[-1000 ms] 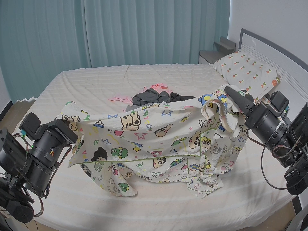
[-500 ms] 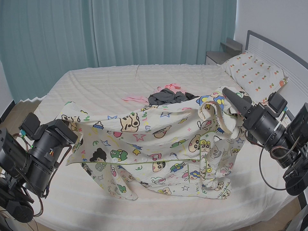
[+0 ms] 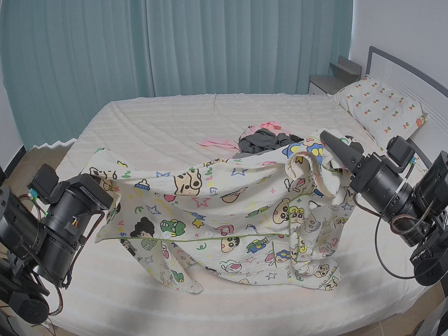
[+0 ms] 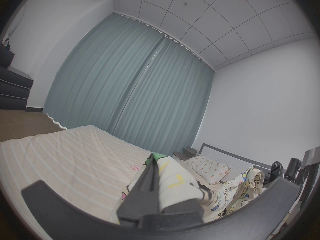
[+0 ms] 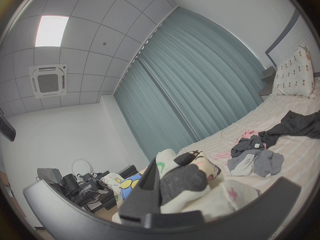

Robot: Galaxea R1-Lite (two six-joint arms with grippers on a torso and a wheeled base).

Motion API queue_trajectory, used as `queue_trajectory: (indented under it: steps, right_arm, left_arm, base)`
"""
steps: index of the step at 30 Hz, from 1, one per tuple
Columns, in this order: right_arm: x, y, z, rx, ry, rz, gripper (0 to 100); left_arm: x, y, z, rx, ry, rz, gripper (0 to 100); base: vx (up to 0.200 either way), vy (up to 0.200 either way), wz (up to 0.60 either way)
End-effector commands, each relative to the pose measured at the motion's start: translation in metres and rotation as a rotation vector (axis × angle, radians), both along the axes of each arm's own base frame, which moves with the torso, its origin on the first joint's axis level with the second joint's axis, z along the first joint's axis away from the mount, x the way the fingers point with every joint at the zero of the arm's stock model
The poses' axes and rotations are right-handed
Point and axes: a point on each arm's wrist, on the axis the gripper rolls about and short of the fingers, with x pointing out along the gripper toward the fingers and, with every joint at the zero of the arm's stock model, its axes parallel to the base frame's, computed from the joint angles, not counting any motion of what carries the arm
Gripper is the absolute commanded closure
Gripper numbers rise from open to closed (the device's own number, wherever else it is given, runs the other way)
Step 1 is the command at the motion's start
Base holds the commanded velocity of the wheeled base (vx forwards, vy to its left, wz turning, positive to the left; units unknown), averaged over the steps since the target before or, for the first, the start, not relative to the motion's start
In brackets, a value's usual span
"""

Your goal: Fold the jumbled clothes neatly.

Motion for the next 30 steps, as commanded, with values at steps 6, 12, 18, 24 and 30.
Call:
queue_trajectory:
  steps: [6, 12, 18, 24, 30]
  right_arm:
    - [0.001, 0.003, -0.004, -0.008, 0.011, 0.007, 100]
    - [-0.004, 0.006, -0.005, -0.011, 0.012, 0.030, 100]
    - [-0.006, 0.006, -0.003, -0.006, 0.006, 0.034, 100]
    - [-0.006, 0.006, -0.003, -0.005, 0.005, 0.034, 100]
    - [-0.013, 0.000, 0.007, 0.013, -0.027, 0.032, 100]
  left_arm:
    - [0.000, -0.001, 0.001, -0.007, -0.010, -0.001, 100]
    - [-0.002, -0.004, 0.000, -0.006, -0.006, -0.022, 100]
    - [-0.002, -0.005, 0.000, -0.007, -0.006, -0.027, 100]
    - [-0.002, -0.005, 0.000, -0.009, -0.009, -0.027, 100]
    - [-0.002, -0.005, 0.000, -0.008, -0.009, -0.028, 100]
  base:
    - [0.000, 0.200, 0.00]
    - [0.000, 0.200, 0.00]
    - [0.000, 0.200, 0.00]
    - [0.000, 0.200, 0.00]
    - [0.000, 0.033, 0.00]
